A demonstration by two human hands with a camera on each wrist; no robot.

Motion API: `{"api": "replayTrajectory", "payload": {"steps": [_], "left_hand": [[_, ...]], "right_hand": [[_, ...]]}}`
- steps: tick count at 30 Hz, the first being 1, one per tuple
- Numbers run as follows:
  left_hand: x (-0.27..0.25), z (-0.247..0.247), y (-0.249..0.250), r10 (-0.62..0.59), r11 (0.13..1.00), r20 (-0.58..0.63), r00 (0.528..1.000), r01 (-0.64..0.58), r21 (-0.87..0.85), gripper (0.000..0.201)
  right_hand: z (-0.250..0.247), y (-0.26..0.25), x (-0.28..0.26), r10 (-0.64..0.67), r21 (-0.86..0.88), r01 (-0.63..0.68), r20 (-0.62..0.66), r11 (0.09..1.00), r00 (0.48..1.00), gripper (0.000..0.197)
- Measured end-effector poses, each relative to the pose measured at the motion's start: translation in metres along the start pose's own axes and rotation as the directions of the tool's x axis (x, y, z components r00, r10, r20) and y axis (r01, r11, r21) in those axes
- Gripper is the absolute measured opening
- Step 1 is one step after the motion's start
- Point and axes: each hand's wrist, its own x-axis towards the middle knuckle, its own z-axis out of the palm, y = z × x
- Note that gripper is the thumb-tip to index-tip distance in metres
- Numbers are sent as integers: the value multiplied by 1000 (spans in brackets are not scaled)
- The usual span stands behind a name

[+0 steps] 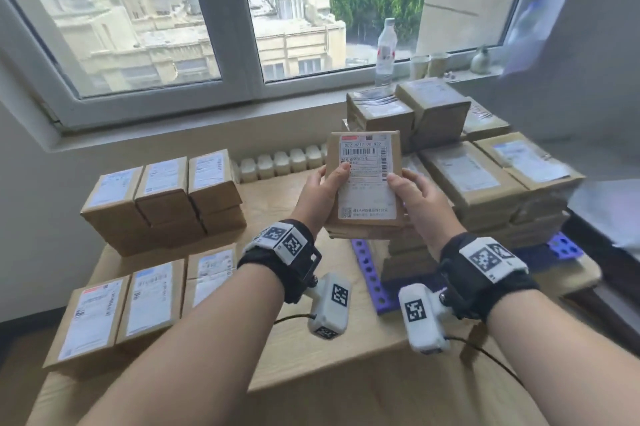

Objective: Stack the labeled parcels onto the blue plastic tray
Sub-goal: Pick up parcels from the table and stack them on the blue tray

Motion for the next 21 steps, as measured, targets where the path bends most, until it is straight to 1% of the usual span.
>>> {"api": "replayTrajectory", "payload": {"steps": [2,3,4,7,8,10,11,13,15,18,21], "left_hand": [[5,36,9,28,1000,18,999,-29,3,41],[9,54,14,47,999,28,999,-47,8,42],[12,71,18,67,998,37,997,-67,12,46],[21,118,31,115,993,49,992,-116,26,71],[24,131,35,121,992,48,991,-122,18,75],[29,155,41,136,991,57,989,-136,1,71],[33,165,43,143,990,60,988,-144,-1,70],[41,183,48,159,987,68,985,-159,1,70],[53,198,52,172,985,74,982,-172,-3,71],[75,216,56,186,982,85,979,-189,17,73],[99,233,60,185,982,105,977,-188,12,79]], "right_hand": [[-33,-8,11,-37,-37,36,-21,999,999,55],[-50,-13,16,-53,-46,51,-32,998,998,57],[-66,-17,21,-64,-54,62,-42,997,997,58],[-109,-30,32,-83,-74,77,-76,994,994,60],[-119,-34,35,-78,-73,72,-87,995,993,65],[-137,-38,41,-74,-64,67,-114,996,991,73],[-142,-39,44,-83,-56,76,-128,996,988,70],[-152,-39,52,-96,-37,91,-163,995,982,58],[-161,-39,61,-103,-28,99,-178,995,979,51],[-175,-44,78,-101,-9,102,-188,995,977,48],[-190,-48,102,-117,16,120,-156,993,981,48]]}}
